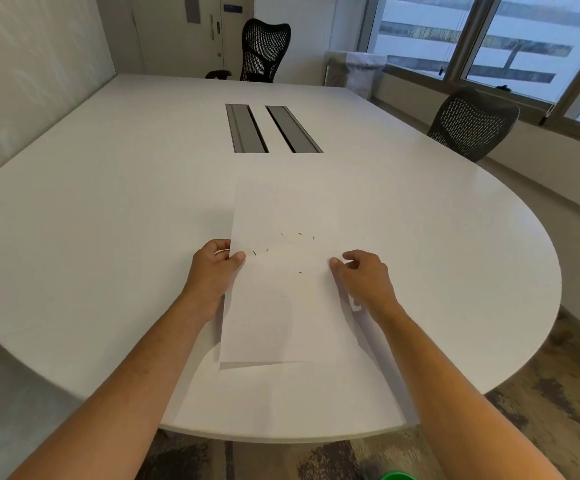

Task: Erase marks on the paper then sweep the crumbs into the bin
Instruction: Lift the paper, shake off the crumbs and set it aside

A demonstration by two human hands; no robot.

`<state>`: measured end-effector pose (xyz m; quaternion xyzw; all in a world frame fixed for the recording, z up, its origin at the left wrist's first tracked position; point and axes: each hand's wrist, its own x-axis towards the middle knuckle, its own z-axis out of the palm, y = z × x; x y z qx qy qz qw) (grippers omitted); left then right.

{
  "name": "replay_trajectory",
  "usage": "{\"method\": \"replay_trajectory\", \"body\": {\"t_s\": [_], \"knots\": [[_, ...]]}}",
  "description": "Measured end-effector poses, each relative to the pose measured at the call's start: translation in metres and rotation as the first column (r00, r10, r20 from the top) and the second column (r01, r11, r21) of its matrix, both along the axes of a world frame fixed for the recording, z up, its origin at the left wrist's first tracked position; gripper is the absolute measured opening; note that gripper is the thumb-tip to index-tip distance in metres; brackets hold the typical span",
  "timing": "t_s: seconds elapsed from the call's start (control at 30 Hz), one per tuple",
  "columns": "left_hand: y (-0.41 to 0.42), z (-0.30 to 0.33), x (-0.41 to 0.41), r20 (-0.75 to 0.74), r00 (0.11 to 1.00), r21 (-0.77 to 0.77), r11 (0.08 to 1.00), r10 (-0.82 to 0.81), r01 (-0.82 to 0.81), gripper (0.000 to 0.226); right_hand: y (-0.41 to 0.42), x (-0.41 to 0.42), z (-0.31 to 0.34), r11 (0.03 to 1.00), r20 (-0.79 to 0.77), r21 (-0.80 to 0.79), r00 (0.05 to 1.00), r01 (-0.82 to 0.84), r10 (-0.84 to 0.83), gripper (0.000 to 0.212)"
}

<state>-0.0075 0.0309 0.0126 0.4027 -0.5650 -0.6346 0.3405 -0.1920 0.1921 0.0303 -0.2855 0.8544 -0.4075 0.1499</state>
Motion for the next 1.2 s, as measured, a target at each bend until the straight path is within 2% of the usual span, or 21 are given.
{"method": "replay_trajectory", "body": {"t_s": [0.03,0.13,0.23,0.4,0.5,0.6,0.7,0.77,0.93,1.13,1.2], "knots": [[-0.001,0.001,-0.001,-0.013,1.0,0.001,1.0,-0.001,0.001,0.016,-0.002,-0.001,0.001,1.0,0.03,-0.02,1.0,-0.002,0.002,0.023],[-0.002,0.006,-0.005,-0.024,1.0,-0.029,1.0,0.006,-0.007,0.017,-0.006,-0.002,0.002,0.99,0.122,-0.141,0.992,0.003,0.015,0.026],[-0.004,0.009,-0.012,0.024,0.999,-0.108,0.994,0.033,-0.031,0.021,-0.009,-0.001,0.002,0.964,0.199,-0.264,0.98,0.027,0.027,0.016],[0.004,0.012,-0.028,0.176,0.974,-0.353,0.933,0.142,-0.072,0.036,-0.007,-0.002,-0.001,0.941,0.122,-0.336,0.993,0.046,-0.005,0.015],[0.024,0.011,-0.04,0.187,0.952,-0.642,0.764,0.242,-0.068,0.042,-0.004,-0.004,0.003,0.927,0.082,-0.371,0.996,0.048,-0.019,0.013],[0.051,0.006,-0.059,0.214,0.962,-0.849,0.52,0.168,0.098,0.048,-0.001,-0.005,0.005,0.92,0.047,-0.39,0.999,0.042,-0.026,0.012],[0.083,0.007,-0.082,0.39,0.92,-0.881,0.304,0.037,0.361,0.059,0.001,-0.004,0.003,0.907,0.019,-0.42,0.999,0.032,-0.026,0.011],[0.095,0.005,-0.096,0.482,0.876,-0.849,0.26,0.023,0.46,0.068,0.004,-0.004,0.003,0.907,-0.013,-0.42,0.999,0.026,-0.034,0.013],[0.079,-0.013,-0.106,0.619,0.78,-0.752,0.352,0.087,0.557,0.071,0.02,-0.01,0.003,0.888,0.062,-0.46,0.998,0.02,0.009,0.012],[0.05,-0.021,-0.087,0.734,0.663,-0.588,0.628,0.149,0.51,0.077,0.032,-0.017,-0.001,0.9,0.024,-0.432,0.998,0.066,-0.061,0.011],[0.047,-0.019,-0.08,0.737,0.645,-0.587,0.665,0.202,0.463,0.081,0.034,-0.019,-0.002,0.906,0.009,-0.418,0.998,0.064,-0.066,0.011]]}}
